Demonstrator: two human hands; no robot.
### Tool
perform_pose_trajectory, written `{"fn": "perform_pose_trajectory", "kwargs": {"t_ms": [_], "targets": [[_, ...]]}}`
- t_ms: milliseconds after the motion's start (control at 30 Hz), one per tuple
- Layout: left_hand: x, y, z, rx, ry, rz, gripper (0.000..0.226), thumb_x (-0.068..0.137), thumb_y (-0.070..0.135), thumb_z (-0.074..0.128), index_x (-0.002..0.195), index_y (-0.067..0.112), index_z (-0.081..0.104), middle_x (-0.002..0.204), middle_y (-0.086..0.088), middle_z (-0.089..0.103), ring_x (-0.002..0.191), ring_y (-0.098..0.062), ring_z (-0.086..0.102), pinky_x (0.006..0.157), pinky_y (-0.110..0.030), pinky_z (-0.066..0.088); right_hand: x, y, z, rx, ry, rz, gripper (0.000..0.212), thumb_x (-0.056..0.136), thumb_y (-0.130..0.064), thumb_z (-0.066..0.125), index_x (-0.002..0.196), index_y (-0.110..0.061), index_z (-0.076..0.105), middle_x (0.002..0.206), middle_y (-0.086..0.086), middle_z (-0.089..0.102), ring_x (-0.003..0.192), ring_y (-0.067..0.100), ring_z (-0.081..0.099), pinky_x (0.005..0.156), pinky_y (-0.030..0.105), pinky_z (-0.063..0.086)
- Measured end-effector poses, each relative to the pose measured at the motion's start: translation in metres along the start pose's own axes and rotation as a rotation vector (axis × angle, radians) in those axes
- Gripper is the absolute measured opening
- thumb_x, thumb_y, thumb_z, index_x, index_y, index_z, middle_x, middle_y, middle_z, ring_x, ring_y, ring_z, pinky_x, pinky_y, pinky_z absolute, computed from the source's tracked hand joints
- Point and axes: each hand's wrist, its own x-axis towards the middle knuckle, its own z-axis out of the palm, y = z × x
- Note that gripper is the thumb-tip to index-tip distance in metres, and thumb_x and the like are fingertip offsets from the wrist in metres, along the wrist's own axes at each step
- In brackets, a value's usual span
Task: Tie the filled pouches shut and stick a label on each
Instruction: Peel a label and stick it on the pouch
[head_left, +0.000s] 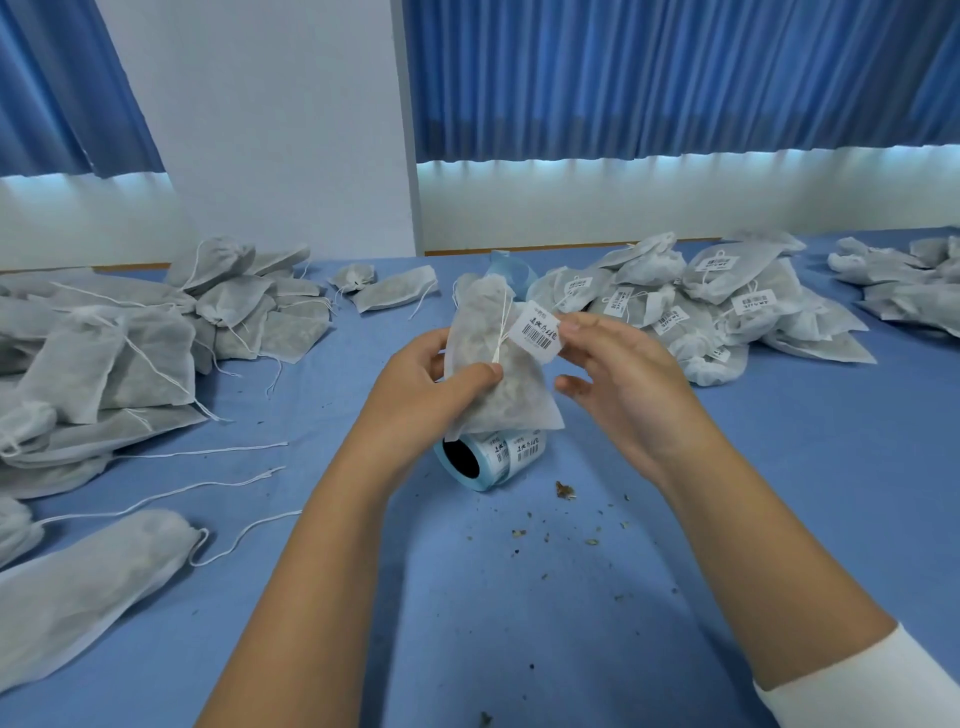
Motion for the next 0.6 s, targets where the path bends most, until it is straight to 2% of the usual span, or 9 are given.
{"fn": "perform_pose_trajectory", "kwargs": {"t_ms": [100, 167, 233, 367, 400, 500, 533, 600], "targets": [[-0.001, 0.001, 0.000, 0.031, -0.021, 0.010, 0.042, 0.071, 0.029, 0.072, 0.112, 0.025, 0.068, 0.095, 0.005, 0.077, 0.090, -0.013, 0.073, 0.083, -0.035, 0.057, 0.001, 0.003, 0.001, -0.133, 0.032, 0.006, 0.013, 0.090, -0.017, 0.063, 0.086, -0.024, 0.074, 0.124, -0.006, 0.067, 0.109, 0.004, 0.060, 0.085, 0.027, 0.042], [-0.001, 0.001, 0.001, 0.045, -0.044, 0.016, 0.046, 0.069, 0.031, 0.073, 0.114, 0.026, 0.068, 0.097, 0.005, 0.077, 0.093, -0.014, 0.073, 0.087, -0.036, 0.057, -0.001, 0.003, 0.003, -0.188, 0.010, -0.014, 0.022, 0.088, -0.020, 0.067, 0.070, -0.030, 0.074, 0.125, -0.012, 0.064, 0.118, -0.002, 0.055, 0.088, 0.027, 0.042], [-0.002, 0.001, 0.001, 0.058, -0.064, 0.019, 0.046, 0.068, 0.032, 0.074, 0.114, 0.028, 0.068, 0.099, 0.005, 0.077, 0.097, -0.015, 0.072, 0.091, -0.040, 0.057, -0.001, 0.004, 0.004, -0.212, -0.001, -0.028, 0.025, 0.087, -0.020, 0.068, 0.065, -0.031, 0.075, 0.120, -0.017, 0.064, 0.120, -0.005, 0.054, 0.088, 0.025, 0.043], [-0.002, 0.001, 0.001, 0.054, -0.102, 0.036, 0.046, 0.070, 0.030, 0.075, 0.115, 0.029, 0.068, 0.103, 0.006, 0.076, 0.099, -0.015, 0.072, 0.091, -0.039, 0.057, 0.001, 0.007, 0.003, -0.228, 0.000, -0.060, 0.020, 0.087, -0.016, 0.069, 0.068, -0.023, 0.074, 0.100, -0.014, 0.073, 0.093, -0.005, 0.065, 0.077, 0.014, 0.047], [-0.002, 0.001, 0.001, 0.048, -0.110, 0.038, 0.047, 0.070, 0.030, 0.075, 0.116, 0.028, 0.067, 0.103, 0.006, 0.076, 0.099, -0.015, 0.072, 0.089, -0.037, 0.057, 0.001, 0.009, 0.003, -0.259, 0.023, -0.070, 0.016, 0.086, -0.017, 0.071, 0.071, -0.020, 0.074, 0.098, -0.011, 0.074, 0.092, -0.004, 0.065, 0.079, 0.016, 0.048], [-0.003, 0.001, 0.003, 0.042, -0.118, 0.033, 0.046, 0.069, 0.031, 0.076, 0.114, 0.028, 0.067, 0.103, 0.007, 0.076, 0.097, -0.014, 0.072, 0.083, -0.032, 0.057, 0.003, 0.015, 0.002, -0.312, 0.126, -0.073, 0.007, 0.082, -0.019, 0.075, 0.080, -0.013, 0.072, 0.105, -0.003, 0.072, 0.100, 0.004, 0.065, 0.092, 0.030, 0.051], [-0.003, 0.002, 0.004, 0.043, -0.107, 0.026, 0.044, 0.069, 0.035, 0.075, 0.112, 0.029, 0.068, 0.101, 0.008, 0.076, 0.096, -0.012, 0.072, 0.081, -0.031, 0.056, 0.003, 0.016, 0.002, -0.310, 0.133, -0.079, 0.008, 0.082, -0.018, 0.075, 0.081, -0.012, 0.071, 0.102, 0.001, 0.072, 0.096, 0.008, 0.066, 0.091, 0.032, 0.053], [-0.003, 0.004, 0.007, 0.060, -0.050, 0.015, 0.039, 0.071, 0.049, 0.073, 0.105, 0.031, 0.069, 0.094, 0.013, 0.076, 0.089, -0.006, 0.072, 0.074, -0.026, 0.053, 0.001, 0.016, 0.005, -0.290, 0.109, -0.115, 0.009, 0.083, -0.015, 0.075, 0.081, -0.010, 0.067, 0.084, 0.002, 0.071, 0.078, 0.007, 0.065, 0.076, 0.025, 0.054]]}}
